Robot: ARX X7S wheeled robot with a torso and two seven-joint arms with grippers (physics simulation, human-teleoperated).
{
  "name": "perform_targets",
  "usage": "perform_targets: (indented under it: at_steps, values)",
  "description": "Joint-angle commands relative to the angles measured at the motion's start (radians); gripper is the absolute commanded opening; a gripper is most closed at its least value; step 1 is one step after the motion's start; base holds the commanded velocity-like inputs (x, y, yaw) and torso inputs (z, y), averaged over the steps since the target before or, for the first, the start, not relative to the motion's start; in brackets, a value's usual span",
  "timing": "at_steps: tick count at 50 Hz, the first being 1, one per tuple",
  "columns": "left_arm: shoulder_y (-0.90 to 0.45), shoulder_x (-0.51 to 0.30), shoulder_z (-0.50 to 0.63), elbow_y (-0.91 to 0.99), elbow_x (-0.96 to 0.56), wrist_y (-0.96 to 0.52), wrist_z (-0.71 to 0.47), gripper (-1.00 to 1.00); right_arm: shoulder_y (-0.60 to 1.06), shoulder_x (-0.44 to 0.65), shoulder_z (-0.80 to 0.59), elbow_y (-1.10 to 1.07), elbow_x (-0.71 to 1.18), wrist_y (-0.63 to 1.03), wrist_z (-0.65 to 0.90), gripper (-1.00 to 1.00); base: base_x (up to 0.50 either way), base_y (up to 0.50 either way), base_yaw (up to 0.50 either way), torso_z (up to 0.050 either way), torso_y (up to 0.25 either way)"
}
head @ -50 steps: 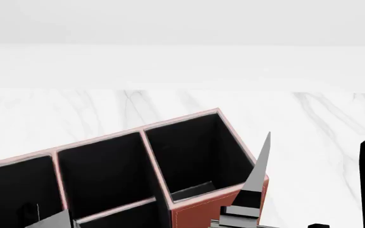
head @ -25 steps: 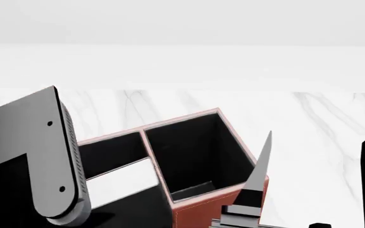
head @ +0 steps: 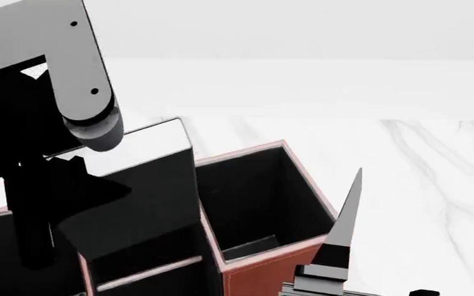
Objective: Pick up the book and place it in the front compartment of the caddy.
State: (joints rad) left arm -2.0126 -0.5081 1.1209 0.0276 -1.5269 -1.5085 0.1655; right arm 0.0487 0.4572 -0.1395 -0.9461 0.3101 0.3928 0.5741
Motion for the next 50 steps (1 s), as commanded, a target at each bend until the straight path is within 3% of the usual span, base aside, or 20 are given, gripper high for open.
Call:
perform_targets:
  at_steps: [1,14,50]
  values:
    - [-0.065,0.034,0.111,-0.073,0.196,0.055,0.163,-1.0,0.0,0.006,0.009,0.005,0.011,-0.007,0.005,1.0,0.0,0.0,0.0,0.0,0.01]
    - [-0.017,0.036,0.187,-0.073,0.297,0.136,0.191,-1.0,-0.002,0.011,0.016,0.004,0.022,-0.014,0.011,1.0,0.0,0.0,0.0,0.001,0.001]
    - [0.151,0.019,0.233,-0.084,0.386,0.293,0.141,-1.0,0.004,0.025,0.012,0.012,0.035,-0.024,0.025,1.0,0.0,0.0,0.0,0.0,0.001]
